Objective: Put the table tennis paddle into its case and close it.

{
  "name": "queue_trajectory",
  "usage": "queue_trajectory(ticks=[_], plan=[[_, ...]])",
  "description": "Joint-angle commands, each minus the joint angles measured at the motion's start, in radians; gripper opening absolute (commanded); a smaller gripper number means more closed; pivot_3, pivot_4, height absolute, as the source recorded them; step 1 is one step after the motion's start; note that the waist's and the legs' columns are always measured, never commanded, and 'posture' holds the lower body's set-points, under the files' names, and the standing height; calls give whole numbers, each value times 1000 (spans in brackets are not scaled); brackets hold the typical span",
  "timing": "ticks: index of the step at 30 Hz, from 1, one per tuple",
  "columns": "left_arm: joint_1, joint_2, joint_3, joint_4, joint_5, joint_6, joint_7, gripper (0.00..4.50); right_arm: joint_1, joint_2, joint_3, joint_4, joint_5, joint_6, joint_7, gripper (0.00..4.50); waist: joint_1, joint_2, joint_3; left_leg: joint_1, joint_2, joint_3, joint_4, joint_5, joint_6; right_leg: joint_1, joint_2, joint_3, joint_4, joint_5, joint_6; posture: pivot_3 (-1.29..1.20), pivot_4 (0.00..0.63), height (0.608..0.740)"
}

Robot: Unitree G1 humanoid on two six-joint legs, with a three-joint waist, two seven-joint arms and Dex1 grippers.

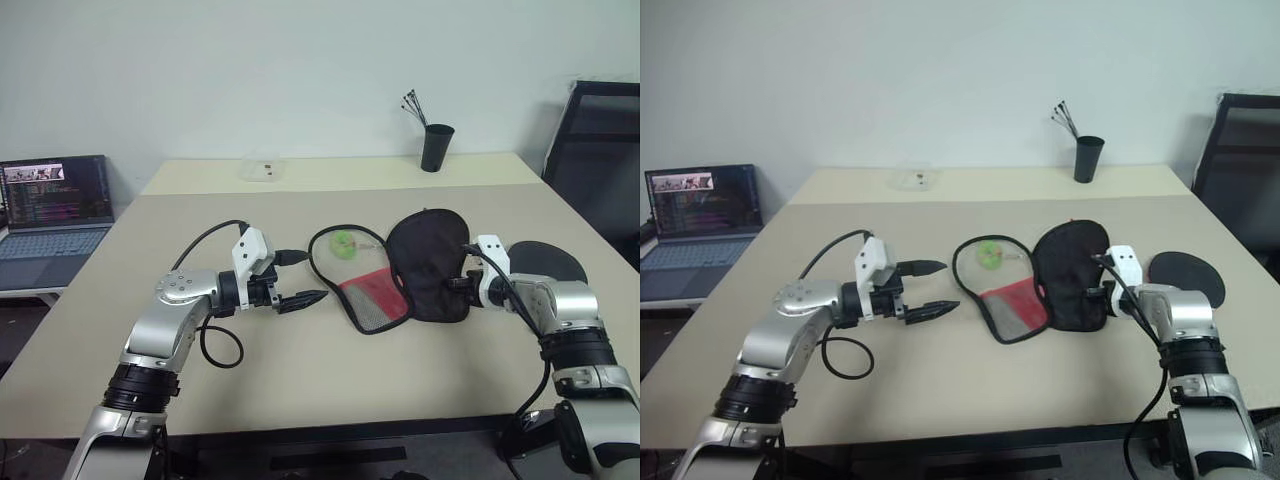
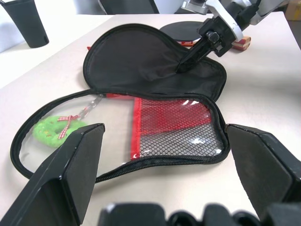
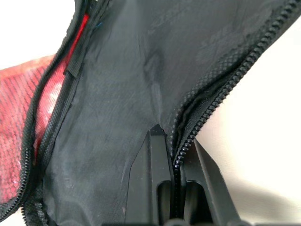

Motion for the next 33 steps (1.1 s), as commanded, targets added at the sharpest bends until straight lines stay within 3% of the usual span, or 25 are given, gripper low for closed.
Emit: queue_trajectory(ticks=[1,6,9,19,25,33], plan=[[-13,8,21,-47,-11,-1,8,4500,-63,-11,20,47,-29,-63,33,30,0,0,0,0,0,0,0,0,0,0,0,0,0,0,0,0,150,740],[-12,7,17,-49,-7,-2,9,4500,-94,-6,43,104,-54,-103,55,30,0,0,0,0,0,0,0,0,0,0,0,0,0,0,0,0,150,740],[-10,6,17,-47,-6,-4,9,4500,-93,-7,43,118,-66,-120,49,607,1,0,0,-1,0,0,0,0,0,0,0,0,-1,0,0,0,150,740],[6,3,12,-28,4,-35,-3,4500,-46,-82,10,105,-164,-253,-45,3871,3,0,0,-1,0,0,0,0,0,0,-1,0,-1,0,0,0,150,740],[17,3,12,-29,-1,-44,-10,4500,84,-147,-160,-105,-153,-177,-194,3871,6,0,0,-1,1,0,0,0,0,0,-1,0,-1,0,0,0,150,740],[-21,-19,-8,30,12,-76,-36,4500,276,-88,-330,-314,-133,-6,-361,3871,6,0,0,0,0,1,0,0,0,0,-1,0,-1,0,0,0,150,740]])
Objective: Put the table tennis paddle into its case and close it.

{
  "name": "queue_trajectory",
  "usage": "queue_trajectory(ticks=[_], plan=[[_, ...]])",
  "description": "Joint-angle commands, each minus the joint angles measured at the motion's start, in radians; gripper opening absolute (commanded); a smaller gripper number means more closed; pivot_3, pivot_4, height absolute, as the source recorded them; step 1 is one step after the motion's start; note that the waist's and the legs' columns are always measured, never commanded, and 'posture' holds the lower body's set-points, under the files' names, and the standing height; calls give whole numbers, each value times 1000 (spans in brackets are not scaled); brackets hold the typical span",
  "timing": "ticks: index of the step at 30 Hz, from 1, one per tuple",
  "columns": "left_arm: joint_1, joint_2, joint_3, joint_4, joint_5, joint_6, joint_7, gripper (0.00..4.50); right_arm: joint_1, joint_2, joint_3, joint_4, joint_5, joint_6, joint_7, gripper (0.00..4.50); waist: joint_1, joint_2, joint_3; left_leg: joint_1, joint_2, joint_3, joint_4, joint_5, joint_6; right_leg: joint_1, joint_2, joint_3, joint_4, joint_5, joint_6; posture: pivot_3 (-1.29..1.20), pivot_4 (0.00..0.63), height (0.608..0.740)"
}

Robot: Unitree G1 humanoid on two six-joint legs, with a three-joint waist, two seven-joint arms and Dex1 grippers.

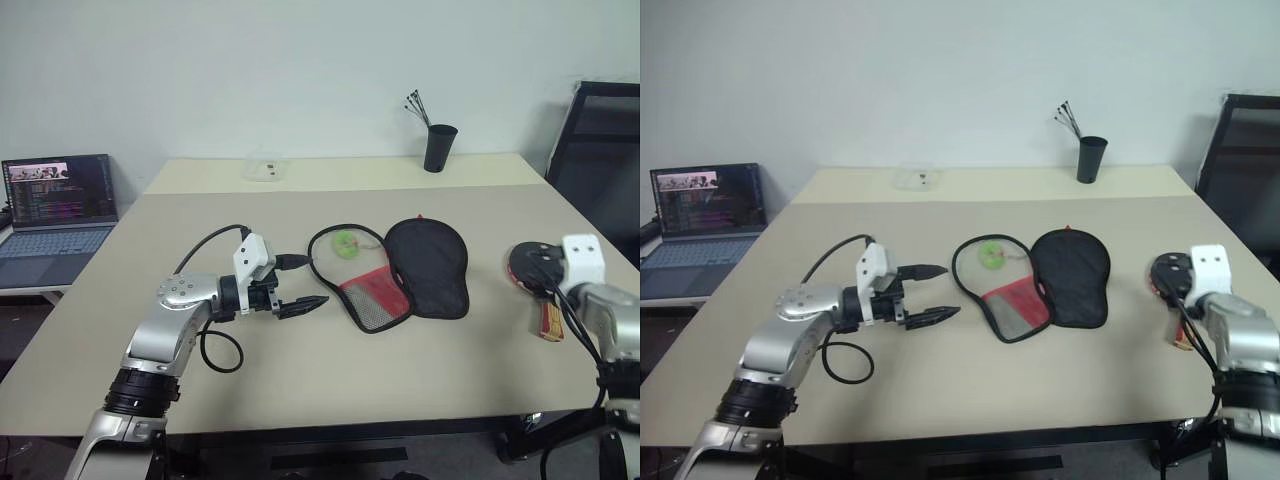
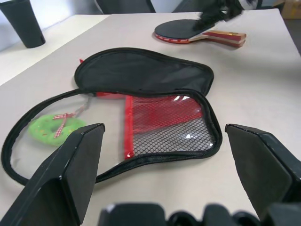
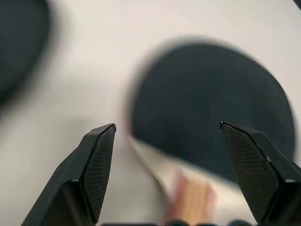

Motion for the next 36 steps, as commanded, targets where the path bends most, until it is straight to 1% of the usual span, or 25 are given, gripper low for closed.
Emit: queue_trajectory(ticks=[1,7,16,18,20,22,24,26,27,29,32,36], plan=[[-39,-9,-3,10,3,-31,-14,4500,25,18,-51,-106,22,61,-42,3871,-2,0,0,0,0,0,0,0,0,0,0,0,0,0,0,0,150,740],[-51,-24,-10,30,12,-45,-22,4500,35,54,-72,-94,32,76,-74,3871,-4,0,0,1,0,0,0,0,0,0,1,0,1,0,0,0,150,740],[-39,-16,3,13,14,-41,-14,4500,-28,74,-83,39,53,64,-111,3871,-5,0,0,1,0,0,0,0,0,0,1,0,0,0,0,0,150,740],[-33,-13,5,2,12,-34,-10,4500,-35,78,-92,60,60,67,-118,3495,-5,0,0,1,0,0,0,0,0,1,1,0,1,0,0,0,150,740],[-29,-10,7,-5,12,-30,-7,4500,-40,82,-96,76,63,68,-122,3012,-5,0,0,1,0,0,1,0,0,1,1,0,1,0,0,0,150,740],[-24,-6,7,-10,14,-29,-5,4500,-44,83,-98,90,64,63,-127,2396,-5,-1,0,1,0,0,0,0,0,1,1,1,0,0,0,0,150,740],[-22,-4,7,-14,12,-26,-3,4500,-51,83,-104,107,68,54,-137,1669,-5,-1,0,1,0,0,1,0,0,1,1,1,0,0,0,0,150,740],[-20,-1,7,-17,10,-25,-1,4500,-56,81,-108,115,71,41,-147,1159,-4,-1,-1,1,0,0,1,0,0,1,0,1,0,0,0,0,150,740],[-18,1,7,-18,9,-24,-1,4500,-60,79,-109,115,74,34,-148,1077,-4,-2,-1,1,0,0,1,0,0,1,0,1,0,0,0,0,150,740],[-16,4,7,-21,7,-24,0,4500,-71,72,-105,99,80,26,-145,1077,-4,-2,-1,1,0,0,1,0,0,1,0,1,0,0,1,0,150,740],[-13,8,8,-24,5,-22,0,4500,-99,77,-97,17,104,57,-142,1077,-4,-2,-1,1,0,1,1,0,0,1,0,1,0,1,1,0,150,740],[-13,12,8,-23,3,-21,-1,4500,-152,144,-113,-134,153,149,-193,1077,-12,-1,-1,0,0,1,-1,0,0,-1,0,2,0,1,1,0,150,740]])
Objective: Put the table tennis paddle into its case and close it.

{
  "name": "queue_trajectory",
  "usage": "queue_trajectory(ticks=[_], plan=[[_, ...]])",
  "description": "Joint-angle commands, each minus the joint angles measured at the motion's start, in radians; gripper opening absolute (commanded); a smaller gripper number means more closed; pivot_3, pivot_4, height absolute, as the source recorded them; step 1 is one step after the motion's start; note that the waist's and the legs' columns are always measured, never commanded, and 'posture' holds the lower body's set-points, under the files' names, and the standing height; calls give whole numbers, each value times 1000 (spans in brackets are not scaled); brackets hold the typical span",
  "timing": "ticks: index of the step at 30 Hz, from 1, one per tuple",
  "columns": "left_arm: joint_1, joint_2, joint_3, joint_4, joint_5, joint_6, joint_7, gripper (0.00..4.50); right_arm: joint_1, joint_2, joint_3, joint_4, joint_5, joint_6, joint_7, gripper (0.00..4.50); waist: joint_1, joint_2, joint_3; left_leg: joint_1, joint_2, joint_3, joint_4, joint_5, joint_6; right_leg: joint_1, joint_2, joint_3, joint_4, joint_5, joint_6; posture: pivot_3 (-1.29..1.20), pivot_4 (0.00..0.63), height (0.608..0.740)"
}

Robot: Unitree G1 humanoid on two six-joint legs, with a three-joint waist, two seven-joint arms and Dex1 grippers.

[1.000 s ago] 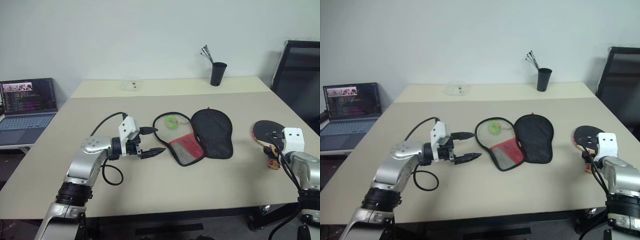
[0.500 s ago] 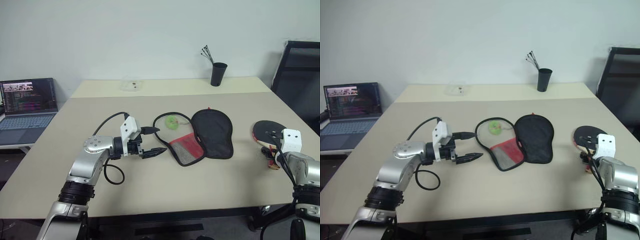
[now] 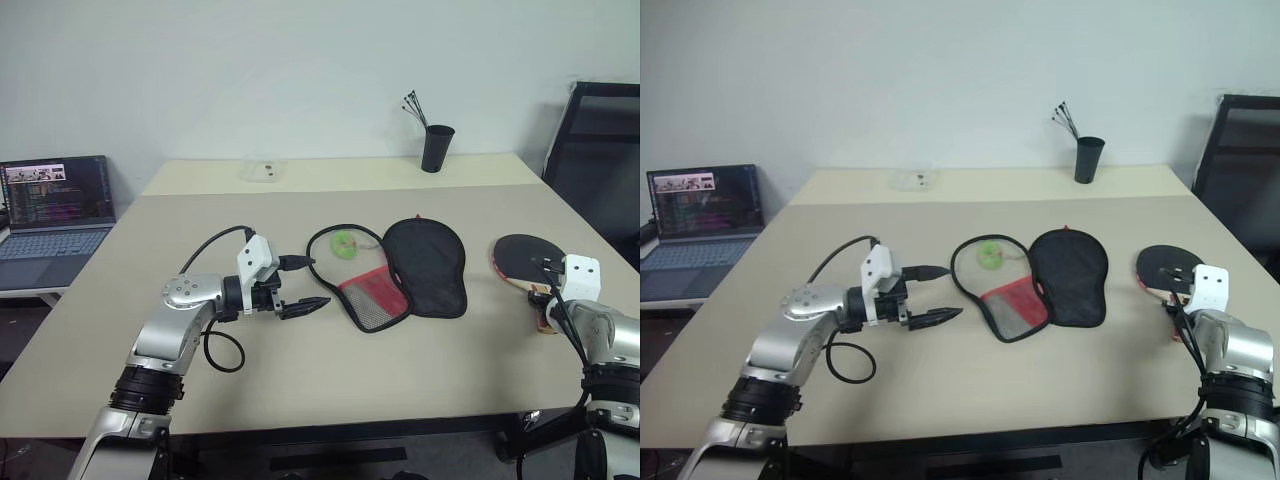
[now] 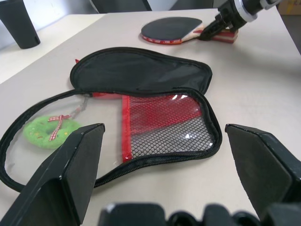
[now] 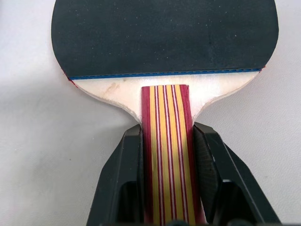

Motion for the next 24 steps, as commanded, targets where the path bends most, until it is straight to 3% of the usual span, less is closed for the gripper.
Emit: queue_trajectory(ticks=[1,5,11,18,24], plan=[[-7,12,21,-39,-11,-2,-1,4500,-85,63,-31,-202,59,70,-54,1077,-9,0,0,0,0,0,0,0,0,-1,1,0,0,0,0,0,150,740],[-12,3,13,-38,-9,0,0,4500,-121,201,-16,-342,93,159,-122,1077,-14,0,0,-2,1,-2,-2,0,0,-2,4,-1,0,0,0,0,150,740],[-19,-2,9,-31,-7,-3,-3,4500,-138,390,63,-398,95,186,-184,1077,-14,0,0,-4,4,-1,-3,0,0,-5,4,0,0,0,-1,0,150,740],[-4,-7,10,-45,-5,-3,9,4500,-125,466,156,-319,55,76,-186,1077,-14,0,0,-10,3,-2,-1,0,0,-10,3,-1,2,0,-1,0,150,740],[14,5,21,-59,-8,0,13,4500,-118,429,188,-243,27,10,-154,1077,-14,0,0,-10,2,-2,-1,0,0,-10,1,-1,2,0,-1,0,150,740]])
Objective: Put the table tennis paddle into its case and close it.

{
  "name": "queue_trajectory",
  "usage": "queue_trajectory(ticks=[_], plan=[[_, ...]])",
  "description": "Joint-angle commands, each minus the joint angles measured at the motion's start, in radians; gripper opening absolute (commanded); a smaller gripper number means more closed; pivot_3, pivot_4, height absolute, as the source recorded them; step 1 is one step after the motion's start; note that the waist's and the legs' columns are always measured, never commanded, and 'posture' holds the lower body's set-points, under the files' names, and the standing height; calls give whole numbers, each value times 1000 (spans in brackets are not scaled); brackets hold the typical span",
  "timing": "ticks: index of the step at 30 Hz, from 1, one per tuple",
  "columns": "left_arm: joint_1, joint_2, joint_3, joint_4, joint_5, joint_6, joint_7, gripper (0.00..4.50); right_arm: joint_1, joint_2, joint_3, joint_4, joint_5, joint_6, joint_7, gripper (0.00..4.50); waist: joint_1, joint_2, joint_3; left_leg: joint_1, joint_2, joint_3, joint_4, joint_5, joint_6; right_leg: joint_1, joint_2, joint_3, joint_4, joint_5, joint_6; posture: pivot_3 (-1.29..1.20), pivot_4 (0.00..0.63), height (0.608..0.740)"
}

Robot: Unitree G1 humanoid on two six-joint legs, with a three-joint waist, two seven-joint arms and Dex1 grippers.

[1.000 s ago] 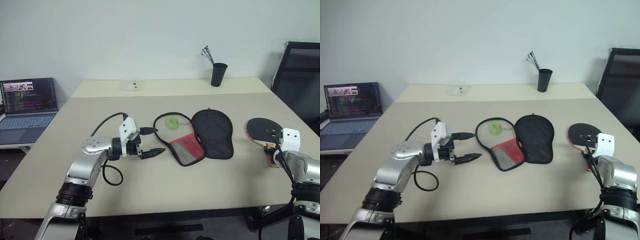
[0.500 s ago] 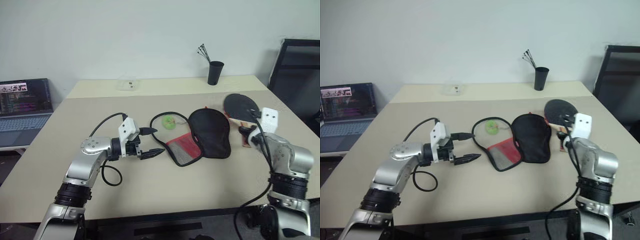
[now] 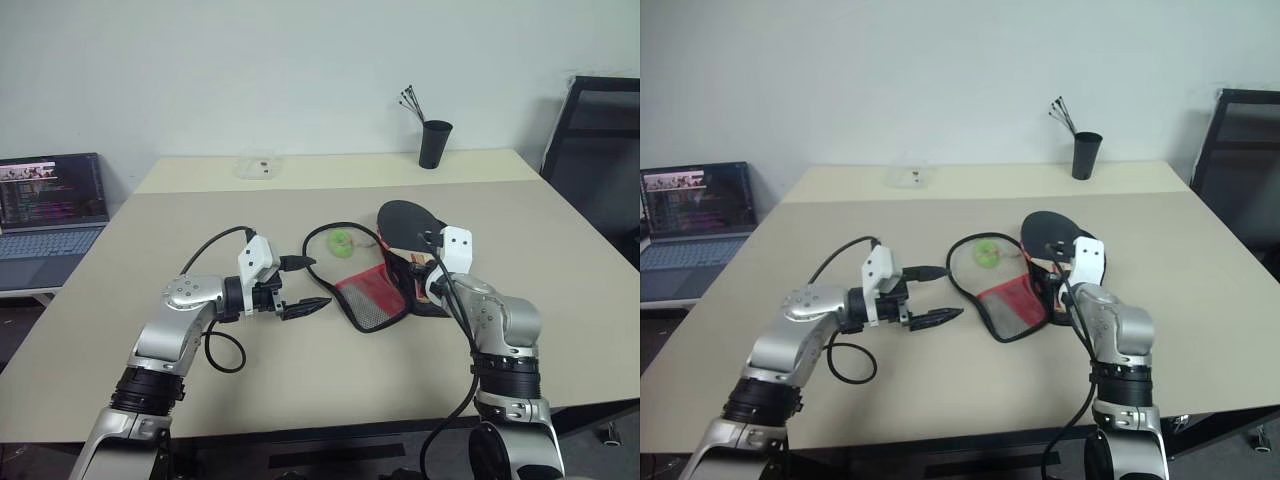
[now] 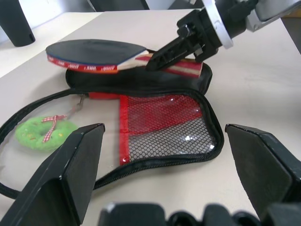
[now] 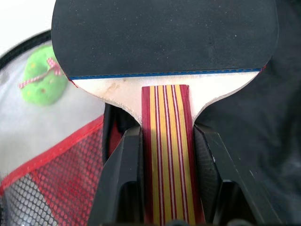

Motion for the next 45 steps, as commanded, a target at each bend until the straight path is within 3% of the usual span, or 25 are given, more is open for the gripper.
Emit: queue_trajectory(ticks=[1,15,25,31,39,42,45], plan=[[2,14,23,-50,-8,-2,8,4500,-17,-35,10,4,-19,-69,22,1077,0,0,0,0,0,0,0,0,0,0,0,0,0,0,0,0,150,740],[-8,13,19,-75,-9,24,29,4500,-4,-45,30,76,-39,-114,29,1077,-2,0,0,0,0,0,0,0,0,0,0,0,1,0,0,0,150,740],[12,34,40,-76,-4,36,46,4500,18,-42,51,-10,-37,-144,34,4431,-2,0,0,0,0,0,2,0,0,0,0,0,2,0,0,0,150,740],[32,58,67,28,28,-1,83,4500,71,-86,84,-221,69,-76,184,4473,-2,0,0,0,1,-1,2,0,0,0,0,0,2,0,0,0,150,740],[-3,36,57,272,103,-111,114,4500,119,-300,104,-454,316,76,485,4473,0,-1,0,0,0,-1,3,0,0,0,-1,-2,2,0,0,0,150,740],[-58,5,41,377,131,-146,119,3841,114,-355,98,-465,343,83,517,4500,2,-1,-1,0,0,-2,3,0,0,1,-1,-3,2,0,0,0,150,740],[-130,-36,18,486,168,-194,122,2758,110,-393,97,-465,352,76,533,4500,5,-2,-1,0,-2,-2,4,0,0,1,-1,-3,2,0,0,0,150,740]])
